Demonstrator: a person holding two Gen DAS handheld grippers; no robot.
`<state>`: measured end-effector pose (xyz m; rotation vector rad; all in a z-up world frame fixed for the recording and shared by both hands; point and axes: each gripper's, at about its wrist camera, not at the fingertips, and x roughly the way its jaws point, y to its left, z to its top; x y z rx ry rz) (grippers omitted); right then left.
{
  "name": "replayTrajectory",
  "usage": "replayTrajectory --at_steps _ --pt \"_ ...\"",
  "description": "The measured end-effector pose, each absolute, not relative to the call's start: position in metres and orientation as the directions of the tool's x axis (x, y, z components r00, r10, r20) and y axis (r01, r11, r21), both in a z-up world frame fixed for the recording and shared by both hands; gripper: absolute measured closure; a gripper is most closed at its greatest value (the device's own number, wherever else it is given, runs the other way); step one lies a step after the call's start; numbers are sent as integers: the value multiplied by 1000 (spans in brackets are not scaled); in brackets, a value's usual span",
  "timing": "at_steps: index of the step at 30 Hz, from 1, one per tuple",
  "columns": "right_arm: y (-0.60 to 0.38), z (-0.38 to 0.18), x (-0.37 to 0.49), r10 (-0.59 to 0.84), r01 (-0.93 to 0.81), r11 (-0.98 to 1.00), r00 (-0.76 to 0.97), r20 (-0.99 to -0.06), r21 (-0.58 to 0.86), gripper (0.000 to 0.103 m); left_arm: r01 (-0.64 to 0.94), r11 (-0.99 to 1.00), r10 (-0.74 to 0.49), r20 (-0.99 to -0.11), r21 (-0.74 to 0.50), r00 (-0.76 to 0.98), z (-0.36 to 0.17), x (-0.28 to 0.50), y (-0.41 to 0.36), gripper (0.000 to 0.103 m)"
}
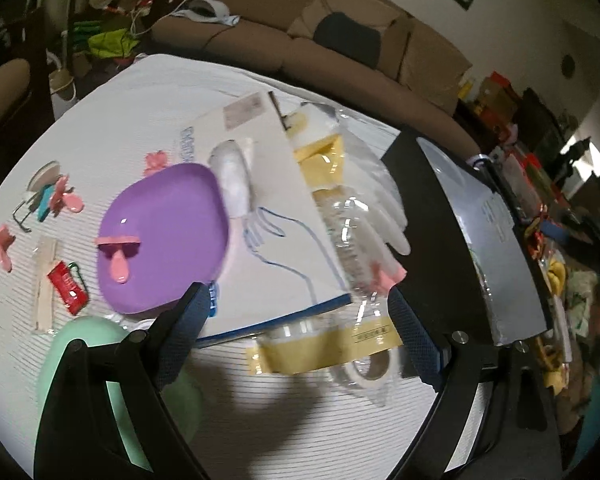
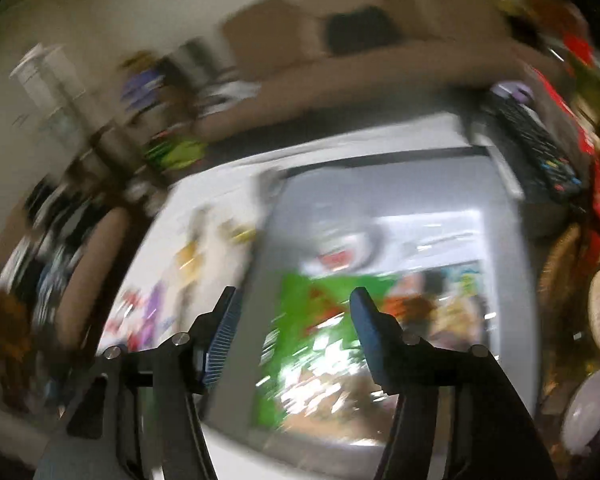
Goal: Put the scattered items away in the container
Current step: 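Withdraw the right gripper from the box toward the table, then grasp the plastic-wrapped tape roll with the right gripper and lift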
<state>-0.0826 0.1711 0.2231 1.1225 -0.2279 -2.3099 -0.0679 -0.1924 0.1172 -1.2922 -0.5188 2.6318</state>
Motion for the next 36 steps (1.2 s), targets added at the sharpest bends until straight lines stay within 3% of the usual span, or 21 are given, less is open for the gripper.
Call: replayTrajectory --at_steps 8,12,17,23,29,31,32,33,36 --pt "73 158 24 -608 614 -718 -322 -725 329 44 73 -901 293 -723 -428 -626 114 -59 -227 13" --pt "46 102 37 -497 556 -796 -377 -781 239 44 67 -904 290 -721 -421 -629 116 -56 -228 13" --pt "29 67 30 -418 424 -879 -469 -778 216 43 32 -905 314 -718 -424 -622 118 -55 -218 13" --pt "4 66 18 -336 327 -931 -597 -728 161 21 66 -910 277 -718 -409 -639 121 -52 -231 13" --pt "-17 52 -5 -246 273 -958 -619 -745 90 16 213 -869 204 -716 -447 -667 116 -43 -281 13" --pt "-18 48 -5 -243 289 -955 -634 -735 67 20 242 -843 215 -713 -480 -667 111 -40 -297 13" --pt "-19 47 -3 -241 299 -953 -639 -730 53 34 249 -840 213 -714 -482 -667 109 -39 -301 13" --pt "-18 47 -2 -241 311 -949 -640 -729 40 39 255 -843 202 -718 -474 -667 109 -38 -304 13" --pt "-8 51 1 -277 348 -935 -609 -743 64 40 262 -846 186 -717 -465 -672 109 -37 -312 13"
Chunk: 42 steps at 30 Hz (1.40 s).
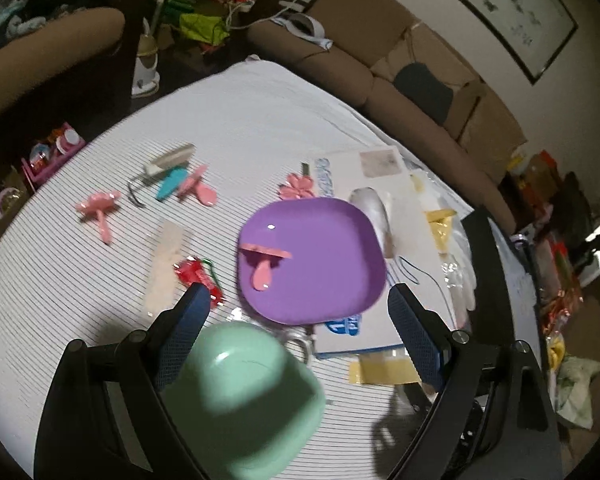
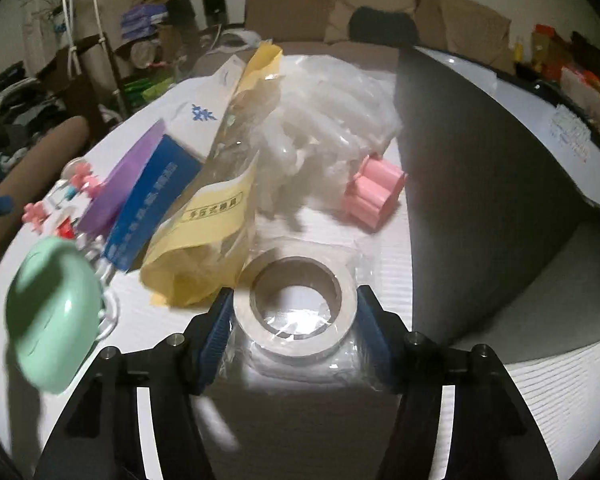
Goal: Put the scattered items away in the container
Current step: 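Grasp the plastic-wrapped tape roll with the right gripper and lift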
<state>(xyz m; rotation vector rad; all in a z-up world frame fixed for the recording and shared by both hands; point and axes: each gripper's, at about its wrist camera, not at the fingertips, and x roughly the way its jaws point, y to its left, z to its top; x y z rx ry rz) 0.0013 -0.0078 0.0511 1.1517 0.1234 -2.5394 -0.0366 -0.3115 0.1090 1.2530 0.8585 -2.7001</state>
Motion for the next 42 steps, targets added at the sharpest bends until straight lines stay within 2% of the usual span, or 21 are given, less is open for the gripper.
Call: replayTrajectory --at_steps 5,9,17,22,26,29,32,36,39,41,42 --pt "10 67 21 -324 396 -913 -565 -758 96 40 297 -817 190 -717 -494 -671 103 -33 -329 13" --pt "27 86 54 -379 501 -861 -511 -772 91 41 313 -822 163 -722 -477 -672 103 -26 -344 13" --pt "44 103 89 -457 639 -766 -466 -758 70 40 519 -684 61 -750 -512 -659 75 6 -421 15" --pt "45 94 83 -498 616 -773 -441 -746 152 40 526 -733 3 -775 -431 -631 71 -1 -414 15" --pt "48 100 83 -519 629 -761 -442 -731 159 40 501 -791 -53 -776 -351 -628 75 -21 -404 15" --pt "56 103 77 -533 615 -766 -443 -721 188 40 481 -800 -21 -785 -358 -620 71 -34 -395 15" --pt "64 104 72 -542 604 -768 -437 -718 212 40 471 -841 -95 -785 -266 -613 75 -52 -382 14" --pt "70 105 71 -561 595 -763 -416 -716 252 40 394 -919 -238 -790 -4 -565 80 -104 -379 15" --pt "69 109 76 -567 617 -749 -409 -715 242 40 237 -948 -306 -800 211 -515 79 -141 -378 15" --pt "68 110 77 -576 628 -738 -399 -713 245 40 129 -960 -279 -829 248 -485 74 -158 -379 29" --pt "68 111 76 -582 631 -734 -392 -713 252 40 84 -965 -257 -840 248 -479 73 -162 -377 30"
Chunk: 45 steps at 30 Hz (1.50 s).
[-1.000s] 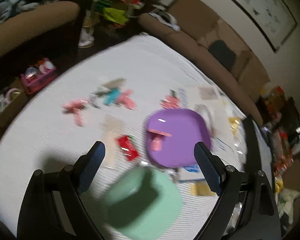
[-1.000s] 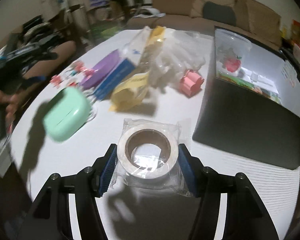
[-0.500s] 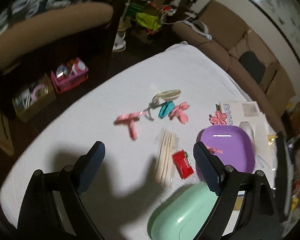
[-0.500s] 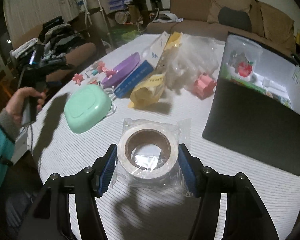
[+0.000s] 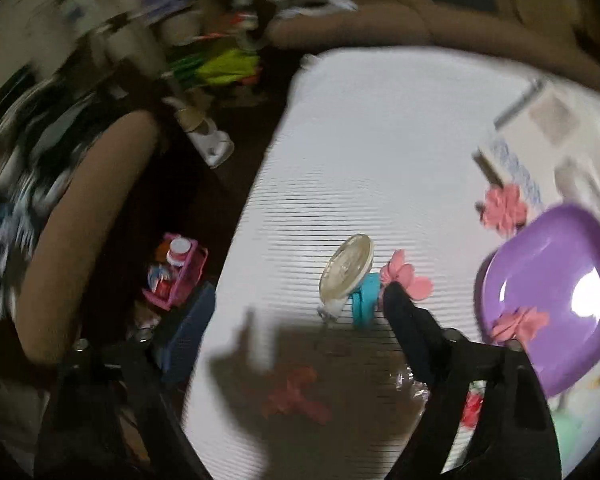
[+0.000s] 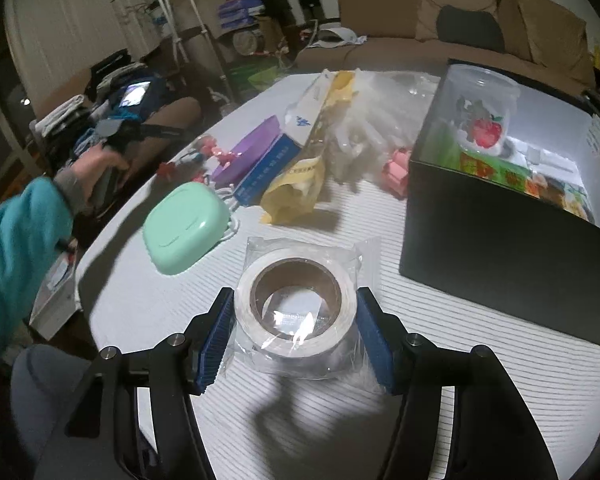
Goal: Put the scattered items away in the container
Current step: 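Grasp the plastic-wrapped tape roll with the right gripper and lift, then carry the tape roll over the black box and lower it inside with the right gripper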
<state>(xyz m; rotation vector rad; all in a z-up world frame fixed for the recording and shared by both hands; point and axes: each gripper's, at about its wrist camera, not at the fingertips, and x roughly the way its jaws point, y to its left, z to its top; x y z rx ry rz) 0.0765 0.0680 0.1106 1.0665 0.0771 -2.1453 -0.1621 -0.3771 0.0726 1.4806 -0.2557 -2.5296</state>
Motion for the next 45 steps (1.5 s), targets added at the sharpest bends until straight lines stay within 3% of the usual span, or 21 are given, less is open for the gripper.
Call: replayTrajectory --at_steps 6,8,10,19,26,31,35,39,45 --pt "69 110 72 -599 629 -723 -366 -712 284 40 -107 -962 -184 -886 251 -425 46 -180 -357 36" --pt "69 108 72 -590 628 -727 -368 -719 276 40 -122 -958 -198 -904 260 -379 30 -188 -357 64" --pt "68 108 72 -587 628 -728 -365 -723 274 40 -129 -964 -172 -913 234 -371 24 -190 -359 66" --pt "67 114 75 -604 639 -717 -370 -706 279 40 -37 -997 -51 -910 73 -412 36 -176 -365 67" --pt "92 144 72 -639 617 -723 -425 -641 312 40 -42 -991 132 -839 -129 -528 120 -122 -340 67" --pt "150 195 58 -607 545 -779 -534 -589 309 40 -195 -942 334 -767 -272 -547 189 -95 -272 67" --pt "210 231 12 -488 443 -862 -589 -644 247 40 -329 -858 511 -717 -395 -473 217 -107 -191 67" --pt "249 252 -64 -397 368 -907 -588 -705 203 40 -411 -802 589 -688 -434 -423 228 -125 -109 67" --pt "244 215 -197 -339 286 -931 -458 -822 225 40 -449 -755 644 -668 -477 -374 226 -162 -25 67"
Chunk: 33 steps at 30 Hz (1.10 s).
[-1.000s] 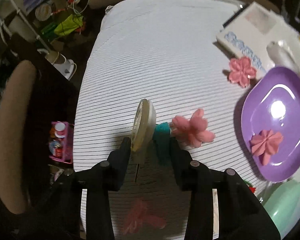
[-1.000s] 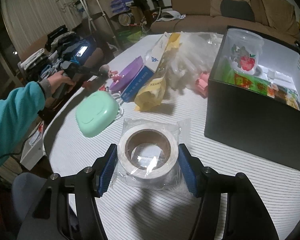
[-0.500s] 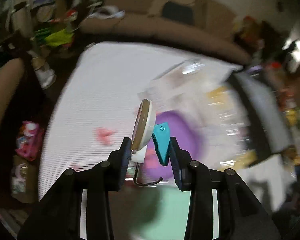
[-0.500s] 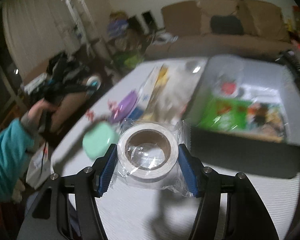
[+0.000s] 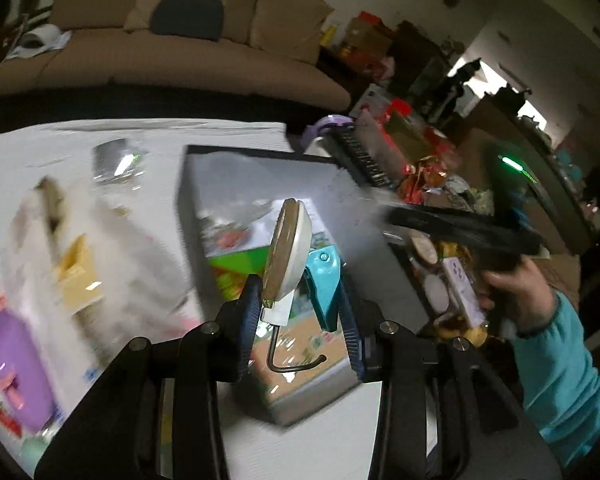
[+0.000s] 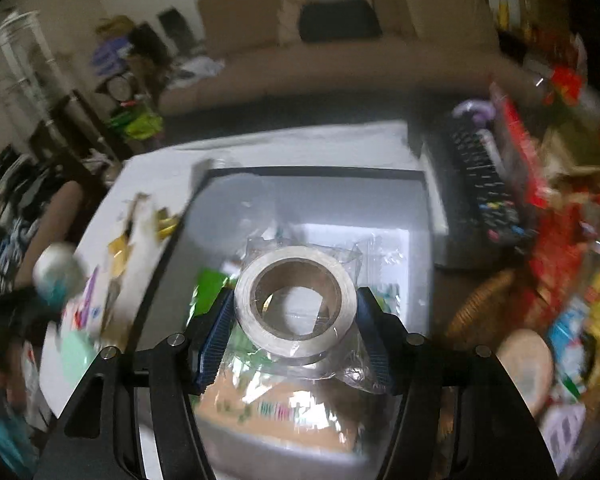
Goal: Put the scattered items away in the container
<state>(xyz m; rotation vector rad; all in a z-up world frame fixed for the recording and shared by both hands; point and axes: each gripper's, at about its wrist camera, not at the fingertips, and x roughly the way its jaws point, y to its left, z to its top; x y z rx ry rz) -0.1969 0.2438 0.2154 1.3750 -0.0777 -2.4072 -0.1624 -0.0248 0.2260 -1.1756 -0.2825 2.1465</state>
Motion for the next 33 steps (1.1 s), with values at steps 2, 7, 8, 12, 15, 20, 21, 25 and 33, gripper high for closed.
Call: replayTrajectory --at_steps 2,7,8,12,15,20,21,25,33 --pt "234 190 -236 -316 247 -942 -413 -854 229 40 -445 -753 647 -667 -484 -370 223 -172 -14 67" --pt "231 131 -299 -272 127 -962 -352 -896 242 40 -412 -756 648 -670 -509 -362 209 -201 -2 67" --pt "233 123 -307 -284 95 -959 -348 -893 268 40 -410 -757 647 -672 -509 -360 205 -205 -2 67" --pt "242 103 -326 -371 17 -923 -317 -873 385 38 -418 -757 643 -683 -501 -346 194 -212 5 67" --pt "250 119 -314 -431 14 -893 -317 -845 450 38 -429 -758 638 -697 -492 -328 183 -215 23 67" --pt "270 200 -263 -415 169 -909 -434 -799 380 37 -452 -744 642 -713 -491 -283 178 -221 66 67" --pt "277 217 -250 -411 194 -912 -455 -790 362 36 -460 -744 638 -720 -484 -274 177 -224 80 67" --pt "308 269 -208 -417 240 -909 -533 -736 342 29 -466 -762 601 -758 -449 -253 167 -249 134 67" --pt "347 297 -177 -429 280 -903 -565 -705 325 27 -355 -780 591 -794 -515 -147 99 -312 206 67"
